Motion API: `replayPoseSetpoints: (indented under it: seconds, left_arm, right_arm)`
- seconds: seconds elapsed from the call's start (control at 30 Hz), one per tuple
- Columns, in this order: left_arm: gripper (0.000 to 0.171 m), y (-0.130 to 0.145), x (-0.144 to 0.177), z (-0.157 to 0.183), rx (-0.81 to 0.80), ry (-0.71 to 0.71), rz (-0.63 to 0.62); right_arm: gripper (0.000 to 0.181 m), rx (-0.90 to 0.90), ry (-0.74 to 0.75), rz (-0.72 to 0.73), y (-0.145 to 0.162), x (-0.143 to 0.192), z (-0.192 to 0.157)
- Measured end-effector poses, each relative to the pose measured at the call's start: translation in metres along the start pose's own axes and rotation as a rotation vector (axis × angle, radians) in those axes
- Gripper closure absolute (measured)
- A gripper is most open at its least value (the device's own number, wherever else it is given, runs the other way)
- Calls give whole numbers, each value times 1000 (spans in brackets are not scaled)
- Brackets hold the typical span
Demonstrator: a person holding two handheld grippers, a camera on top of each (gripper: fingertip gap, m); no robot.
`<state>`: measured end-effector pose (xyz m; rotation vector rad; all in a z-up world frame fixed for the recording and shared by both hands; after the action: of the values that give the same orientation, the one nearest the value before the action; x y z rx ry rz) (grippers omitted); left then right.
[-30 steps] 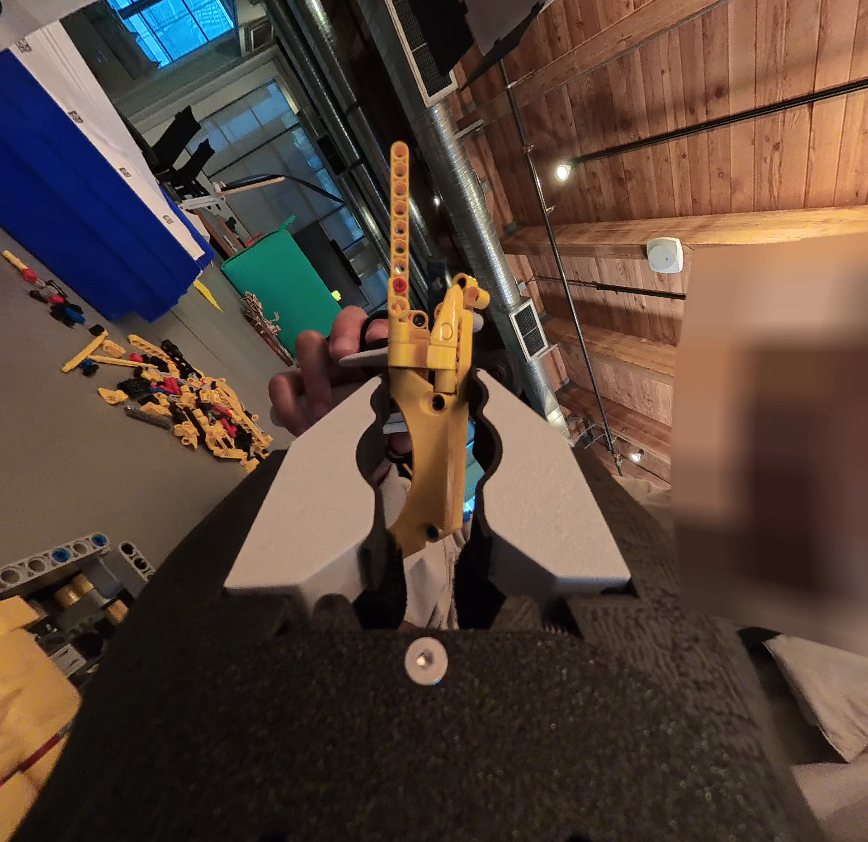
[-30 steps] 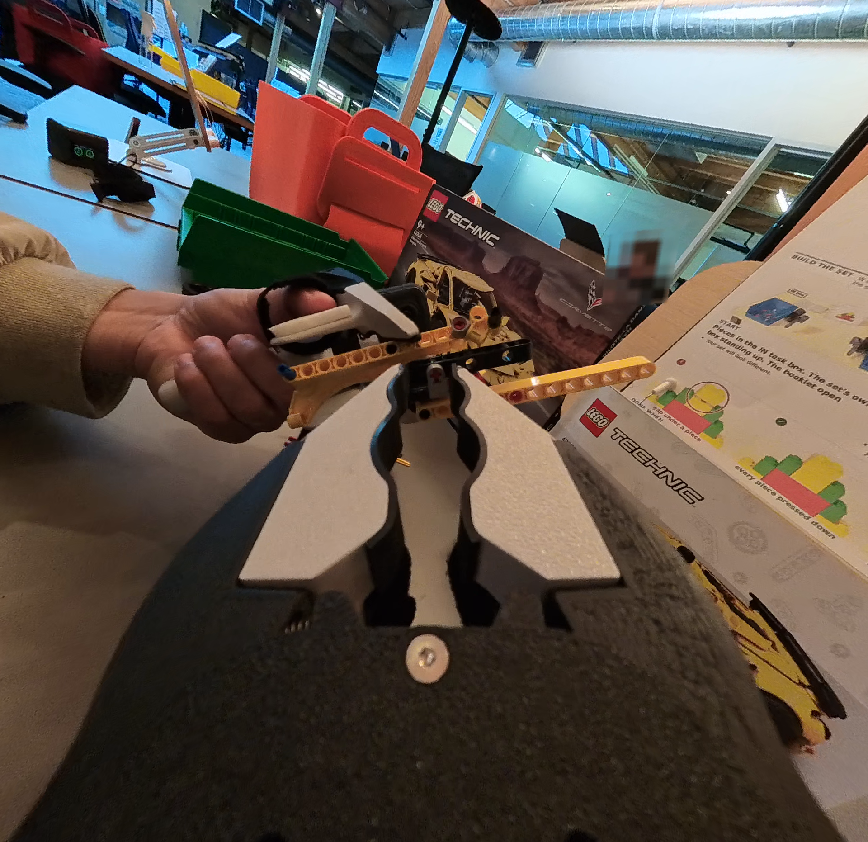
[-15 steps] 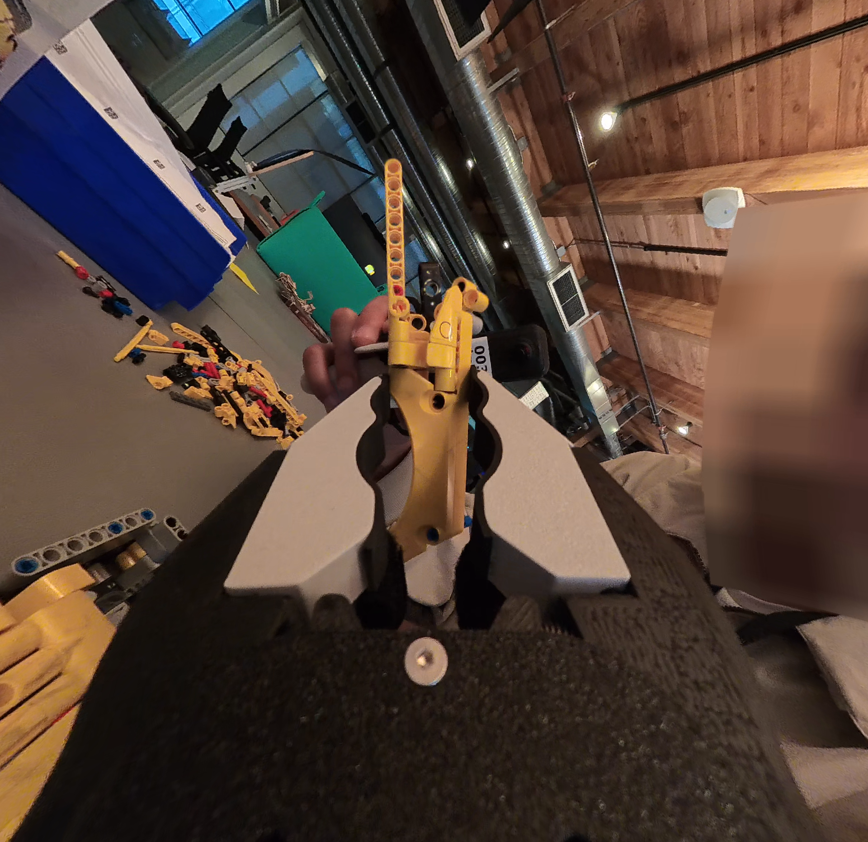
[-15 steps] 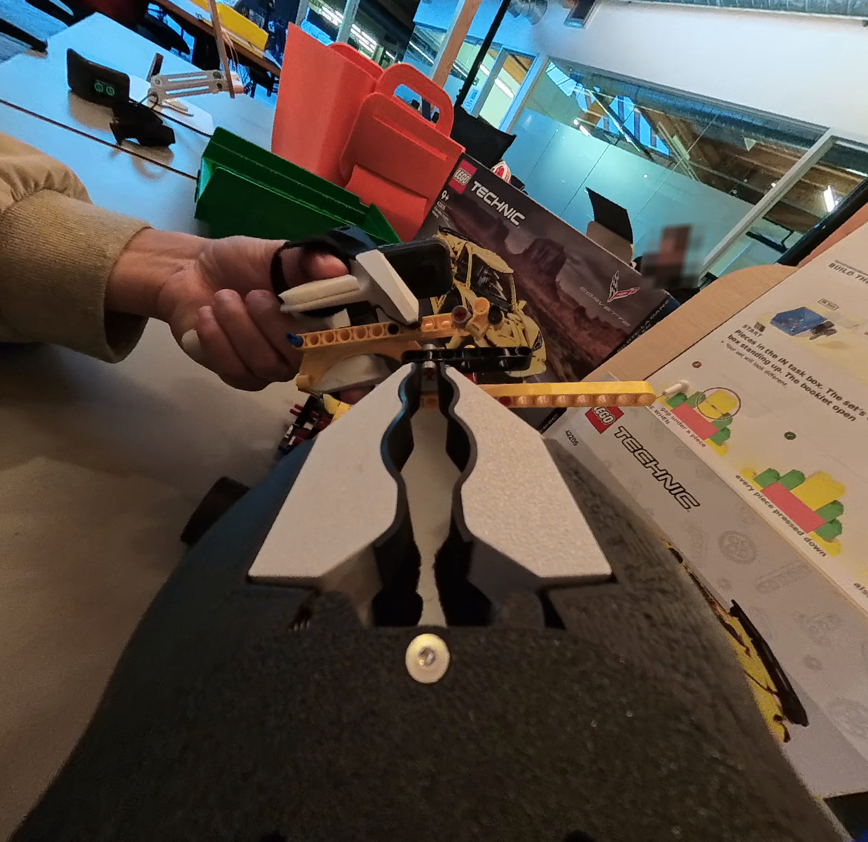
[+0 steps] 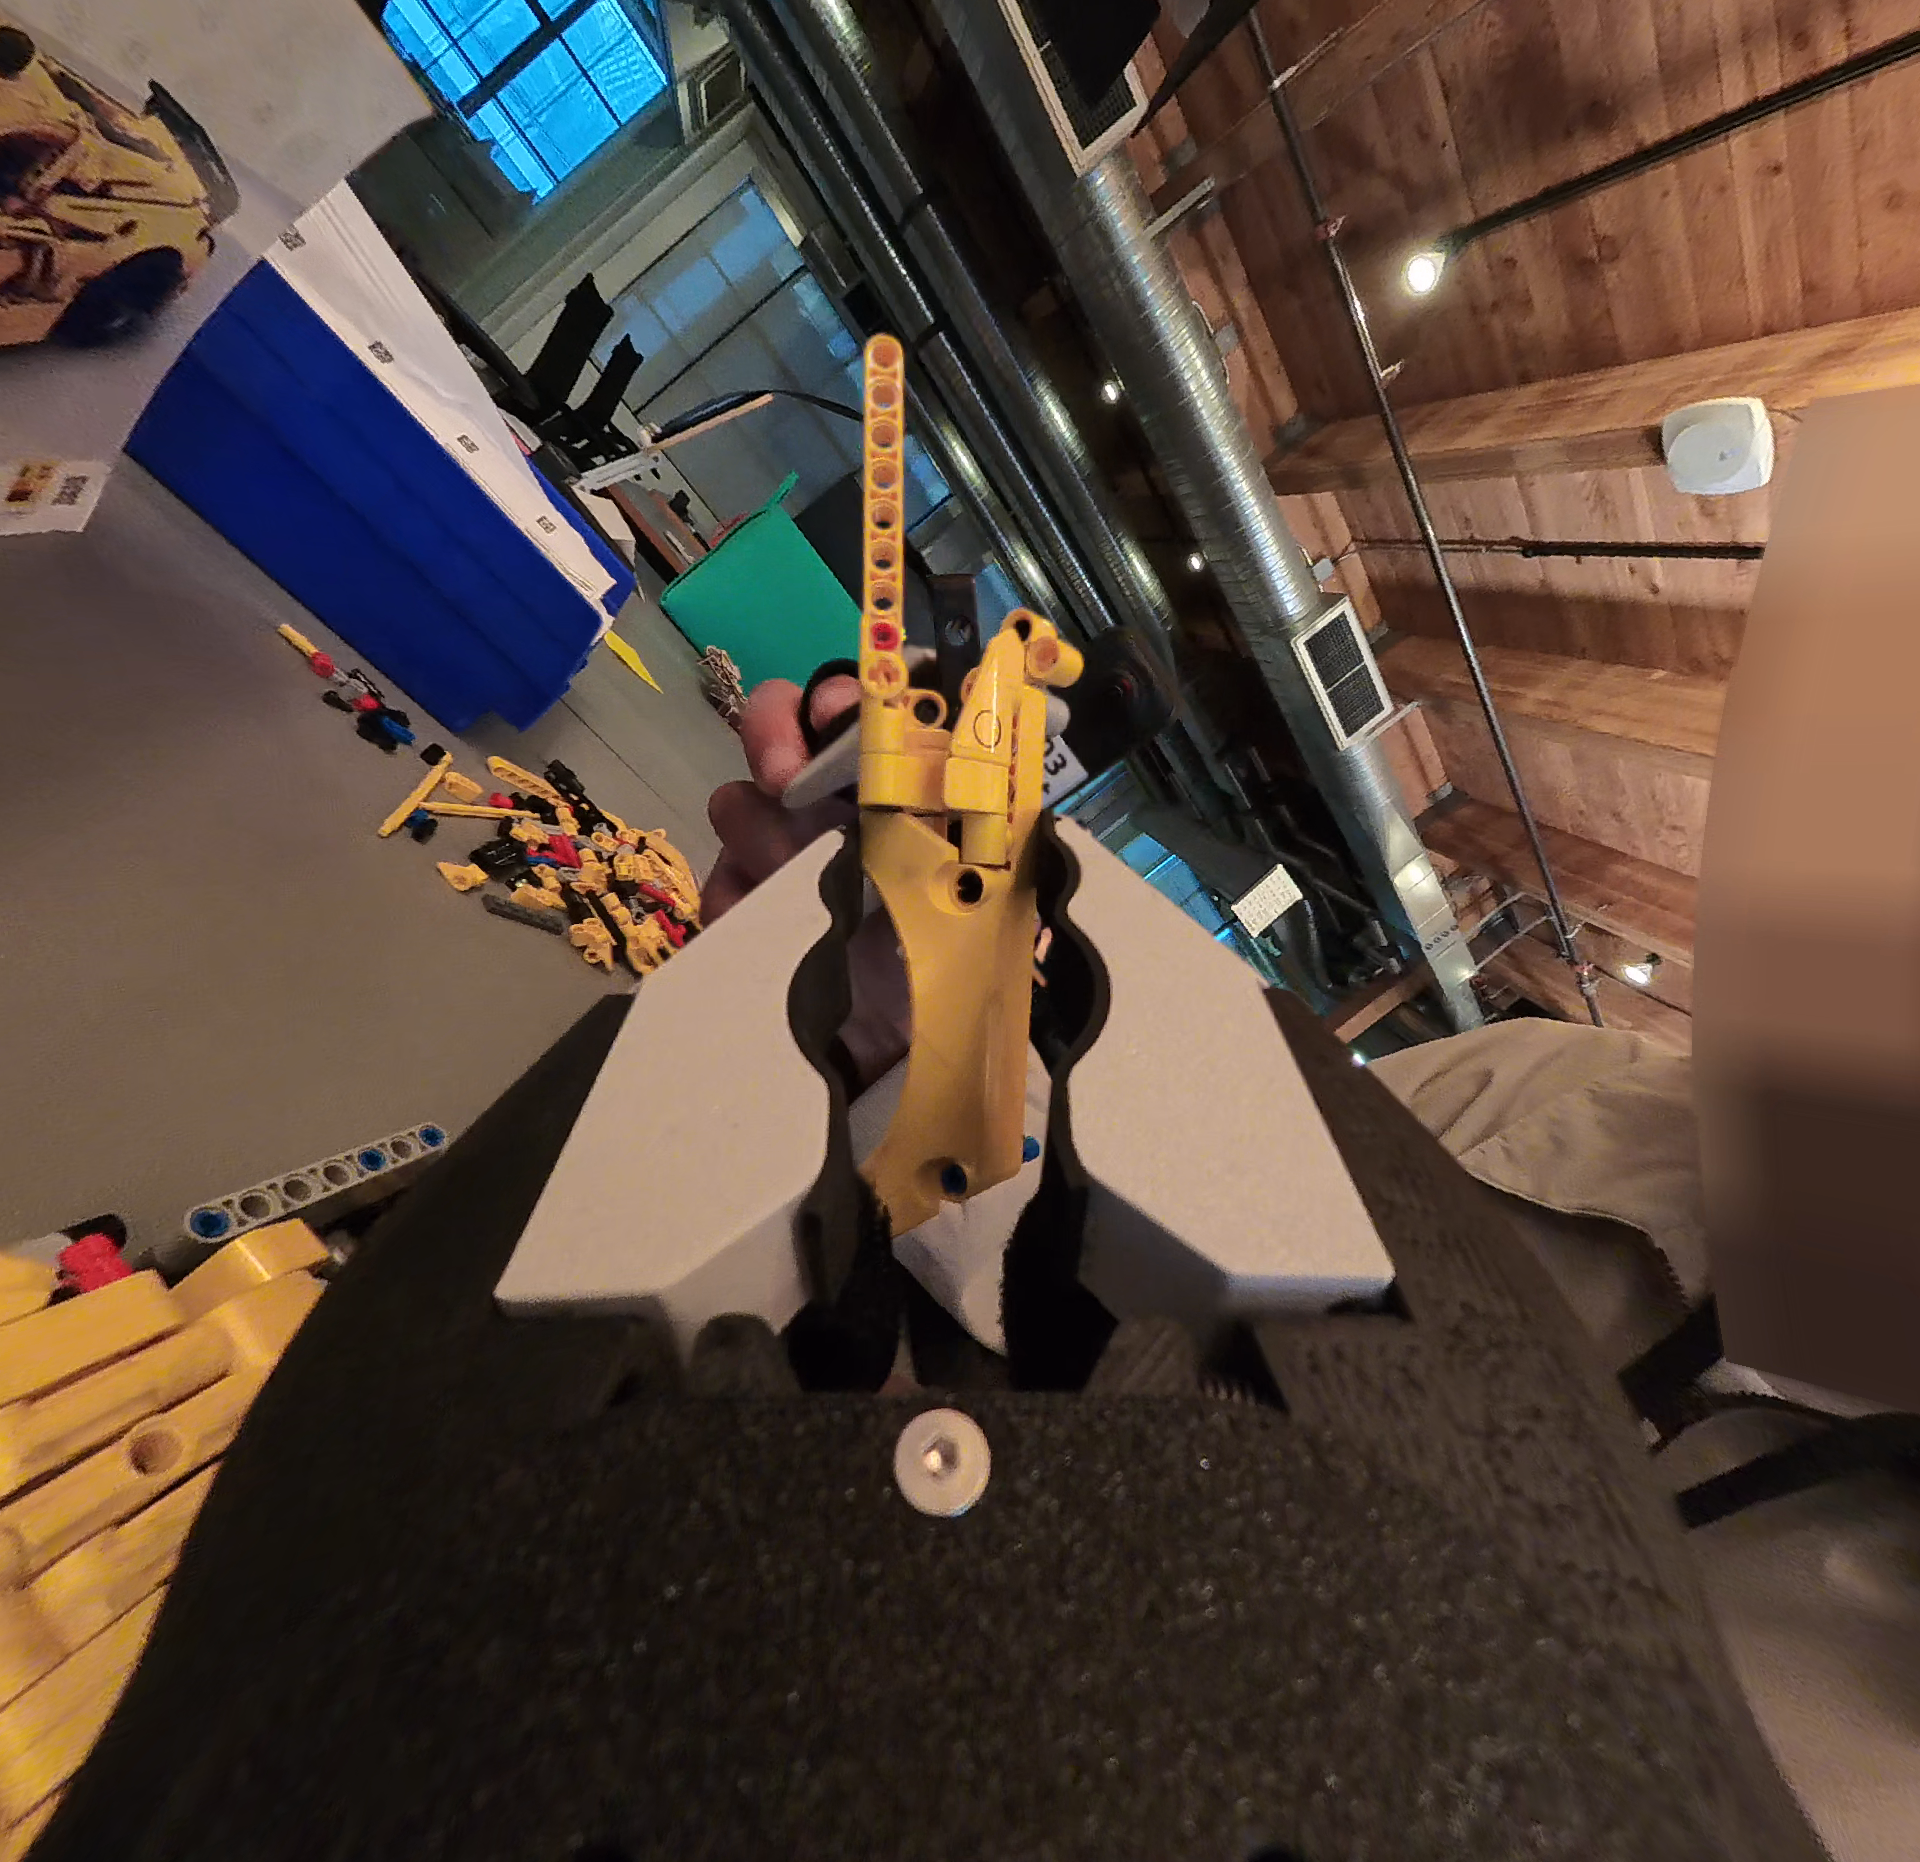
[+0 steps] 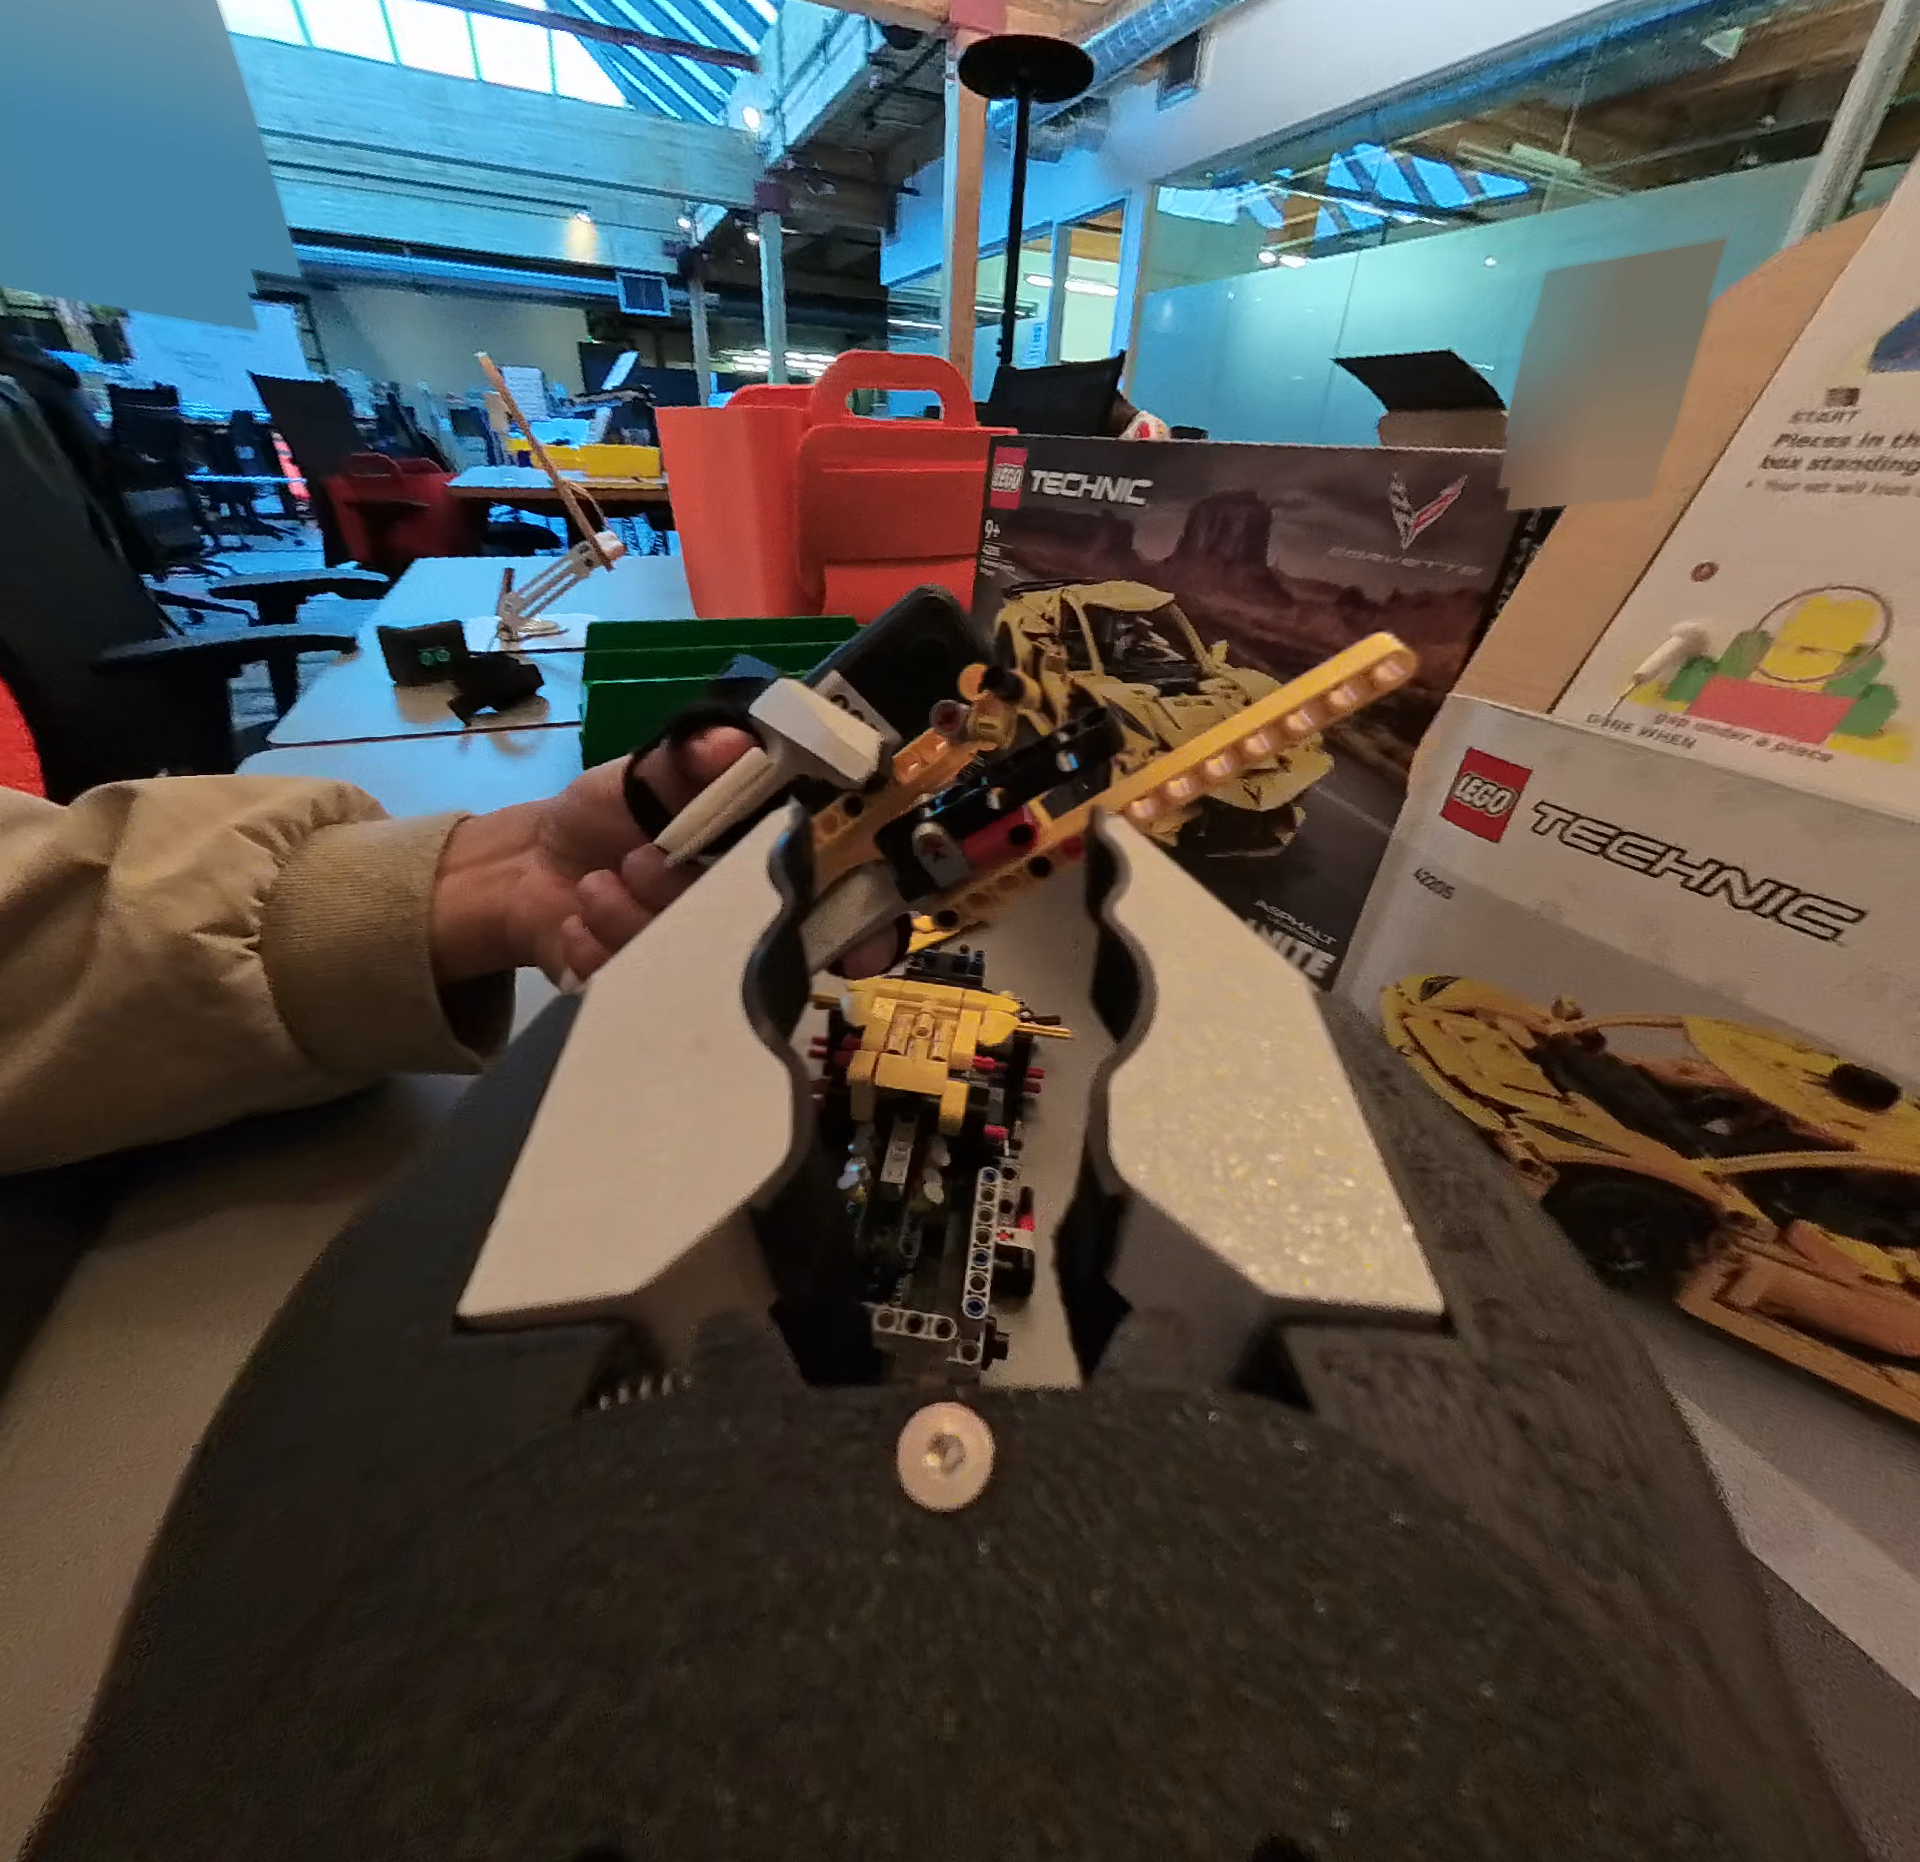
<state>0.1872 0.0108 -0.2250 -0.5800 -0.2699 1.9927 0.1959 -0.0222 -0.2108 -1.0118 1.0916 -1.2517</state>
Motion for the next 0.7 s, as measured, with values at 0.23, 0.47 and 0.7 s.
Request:
replayPoseSetpoints:
  seconds: [0.23,0.47,0.7]
  left_arm:
    - [139,7,-1,-15,-69,-101,-43]
    - [139,6,-3,-13,-304,-214,-51]
    - [139,8,-5,5,-216,-43,-31]
  right_arm:
    - [119,227,81,-67,7,-7,-3]
    - [139,73,152,15,-3,9,21]
    - [145,-71,118,120,-15,13,22]
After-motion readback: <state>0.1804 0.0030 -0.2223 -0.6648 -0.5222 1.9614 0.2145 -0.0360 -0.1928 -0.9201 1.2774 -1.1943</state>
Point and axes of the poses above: each gripper's, where its closed fingertips meet, x back along the fingers, y out of its underside, z = x × y across the jaws, the point moved 1 cm from there along x, back along the fingers, and after that the axes turned 9 degrees about x, right-handed, at the moved point
